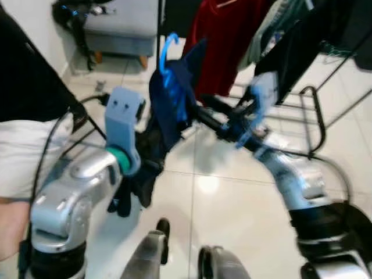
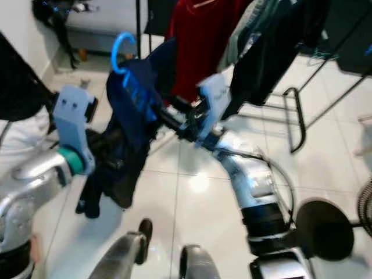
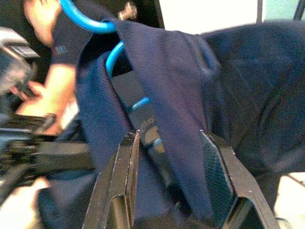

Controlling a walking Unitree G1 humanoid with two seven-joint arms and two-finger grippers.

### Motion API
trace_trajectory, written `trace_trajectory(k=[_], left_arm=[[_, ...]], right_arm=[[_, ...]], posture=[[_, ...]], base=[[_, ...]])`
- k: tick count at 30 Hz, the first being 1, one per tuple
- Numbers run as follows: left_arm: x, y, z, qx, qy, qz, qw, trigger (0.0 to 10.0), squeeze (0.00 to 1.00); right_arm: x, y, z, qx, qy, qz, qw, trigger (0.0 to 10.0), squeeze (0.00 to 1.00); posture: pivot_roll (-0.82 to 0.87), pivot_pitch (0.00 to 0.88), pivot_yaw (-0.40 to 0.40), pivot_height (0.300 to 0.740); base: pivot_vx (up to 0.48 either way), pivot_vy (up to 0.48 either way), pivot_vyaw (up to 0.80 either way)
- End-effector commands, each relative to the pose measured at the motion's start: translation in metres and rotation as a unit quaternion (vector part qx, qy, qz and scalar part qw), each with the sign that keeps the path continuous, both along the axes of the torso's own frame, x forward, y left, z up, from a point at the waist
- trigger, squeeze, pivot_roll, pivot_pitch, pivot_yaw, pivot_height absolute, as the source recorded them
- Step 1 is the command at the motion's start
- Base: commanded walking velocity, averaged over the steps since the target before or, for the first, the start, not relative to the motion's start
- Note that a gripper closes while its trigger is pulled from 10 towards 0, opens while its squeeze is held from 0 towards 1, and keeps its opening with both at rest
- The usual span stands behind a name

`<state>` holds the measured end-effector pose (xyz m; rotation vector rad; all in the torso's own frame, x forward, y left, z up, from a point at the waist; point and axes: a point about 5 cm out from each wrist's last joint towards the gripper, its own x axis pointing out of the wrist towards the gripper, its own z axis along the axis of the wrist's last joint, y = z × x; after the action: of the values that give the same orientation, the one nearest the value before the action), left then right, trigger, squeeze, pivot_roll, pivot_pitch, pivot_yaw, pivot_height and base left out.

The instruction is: Hang hanger

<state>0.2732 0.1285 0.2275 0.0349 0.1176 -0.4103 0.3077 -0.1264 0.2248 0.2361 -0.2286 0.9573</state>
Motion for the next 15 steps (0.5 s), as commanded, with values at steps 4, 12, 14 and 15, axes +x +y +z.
trace_trajectory(k=[4,12,14,15], left_arm=[[0.005,-0.001,0.014,0.004,-0.066,0.024,0.998,10.0,0.00],[0.015,-0.010,0.033,0.008,-0.152,0.052,0.987,10.0,0.00],[0.016,-0.012,0.035,0.007,-0.159,0.054,0.986,10.0,0.00],[0.016,-0.012,0.035,0.007,-0.159,0.054,0.986,10.0,0.00]], right_arm=[[-0.027,-0.012,-0.007,0.100,0.057,0.054,0.992,10.0,0.00],[-0.038,-0.027,-0.079,0.026,0.171,-0.016,0.985,10.0,0.00],[-0.033,-0.034,-0.088,0.027,0.188,-0.057,0.980,10.0,0.00],[-0.033,-0.034,-0.088,0.027,0.188,-0.057,0.980,10.0,0.00]], posture=[[-0.01,0.179,0.037,0.740],[-0.03,0.167,0.042,0.740],[-0.03,0.165,0.043,0.740],[-0.03,0.165,0.043,0.740]], base=[[0.000,0.000,0.00],[0.000,0.000,0.00],[0.000,0.000,0.00],[0.000,0.000,0.00]])
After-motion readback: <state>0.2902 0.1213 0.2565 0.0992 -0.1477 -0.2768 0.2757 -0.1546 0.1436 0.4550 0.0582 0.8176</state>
